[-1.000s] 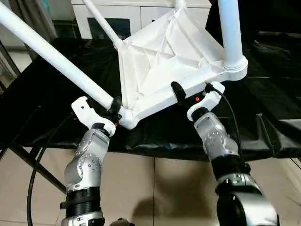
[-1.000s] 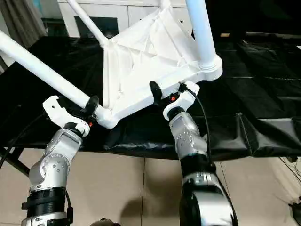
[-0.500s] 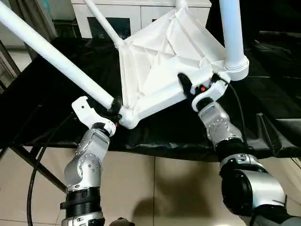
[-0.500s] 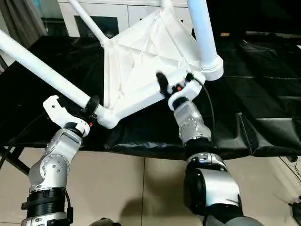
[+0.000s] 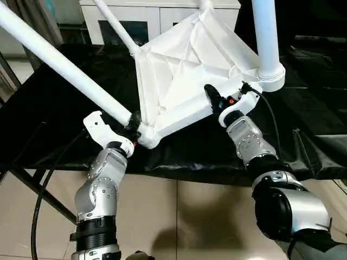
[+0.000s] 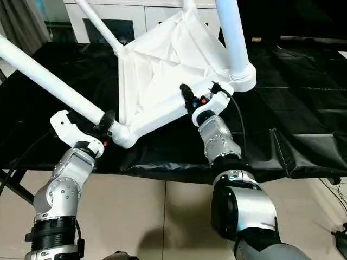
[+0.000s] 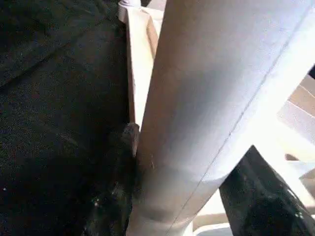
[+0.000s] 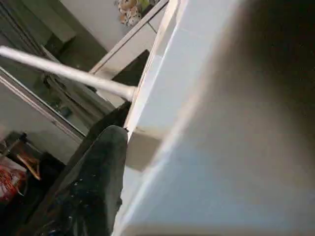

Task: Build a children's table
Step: Flip table

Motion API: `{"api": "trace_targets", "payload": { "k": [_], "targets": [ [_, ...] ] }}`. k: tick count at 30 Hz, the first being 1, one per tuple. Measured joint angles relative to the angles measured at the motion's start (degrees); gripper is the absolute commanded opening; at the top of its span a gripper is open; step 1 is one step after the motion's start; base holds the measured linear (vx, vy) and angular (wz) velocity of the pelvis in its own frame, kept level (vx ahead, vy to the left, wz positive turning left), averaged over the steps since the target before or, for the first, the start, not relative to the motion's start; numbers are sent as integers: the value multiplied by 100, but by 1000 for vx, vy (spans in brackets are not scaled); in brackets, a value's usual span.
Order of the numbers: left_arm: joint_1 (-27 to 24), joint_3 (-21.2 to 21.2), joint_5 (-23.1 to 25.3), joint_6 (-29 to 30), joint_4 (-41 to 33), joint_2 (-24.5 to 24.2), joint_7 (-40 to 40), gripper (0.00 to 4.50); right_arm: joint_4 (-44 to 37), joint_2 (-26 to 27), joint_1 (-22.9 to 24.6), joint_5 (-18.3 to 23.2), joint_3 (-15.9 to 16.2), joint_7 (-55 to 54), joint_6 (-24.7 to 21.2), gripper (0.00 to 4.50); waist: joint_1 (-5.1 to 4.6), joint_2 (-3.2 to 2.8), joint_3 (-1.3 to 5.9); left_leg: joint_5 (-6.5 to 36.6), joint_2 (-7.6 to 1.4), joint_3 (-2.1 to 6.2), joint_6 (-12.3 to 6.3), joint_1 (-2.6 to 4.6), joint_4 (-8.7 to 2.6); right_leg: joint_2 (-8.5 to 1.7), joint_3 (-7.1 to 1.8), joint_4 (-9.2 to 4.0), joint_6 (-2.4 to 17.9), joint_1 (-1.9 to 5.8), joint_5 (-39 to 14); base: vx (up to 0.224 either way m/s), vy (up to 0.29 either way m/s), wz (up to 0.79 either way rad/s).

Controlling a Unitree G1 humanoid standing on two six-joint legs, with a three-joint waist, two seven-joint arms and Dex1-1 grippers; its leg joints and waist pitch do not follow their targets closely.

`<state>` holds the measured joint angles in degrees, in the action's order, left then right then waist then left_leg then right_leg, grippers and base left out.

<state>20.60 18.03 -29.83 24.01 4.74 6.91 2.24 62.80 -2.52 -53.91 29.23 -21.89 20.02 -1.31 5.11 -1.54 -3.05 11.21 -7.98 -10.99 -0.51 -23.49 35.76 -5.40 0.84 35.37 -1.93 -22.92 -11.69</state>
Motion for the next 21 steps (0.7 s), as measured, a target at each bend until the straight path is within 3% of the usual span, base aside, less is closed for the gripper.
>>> {"api": "trace_targets", "payload": {
  "k": [2,6,16,21],
  "targets": [
    [-8,41,-219,10,21,18,11,284,89,0,-5,45,-44,30,21,245,0,2,-1,0,-12,-24,0,-4,2,0,1,1,2,-6,1,0,0,0],
    [-8,124,-422,10,20,26,23,327,152,1,-4,95,-138,54,25,239,6,1,-1,-6,-23,-36,-9,-25,13,0,3,14,3,-25,2,0,0,0],
    [-16,191,-635,-26,-5,7,37,402,246,-88,-22,163,-246,59,66,233,61,1,-1,-14,-41,-58,-11,-60,58,-6,7,57,19,-51,12,0,0,0],
    [-259,82,-630,-156,-475,-172,334,407,245,-322,-90,76,-190,65,66,233,135,3,-2,-21,-41,-69,-21,-62,58,-13,7,58,20,-51,12,0,0,0]
  ]
}}
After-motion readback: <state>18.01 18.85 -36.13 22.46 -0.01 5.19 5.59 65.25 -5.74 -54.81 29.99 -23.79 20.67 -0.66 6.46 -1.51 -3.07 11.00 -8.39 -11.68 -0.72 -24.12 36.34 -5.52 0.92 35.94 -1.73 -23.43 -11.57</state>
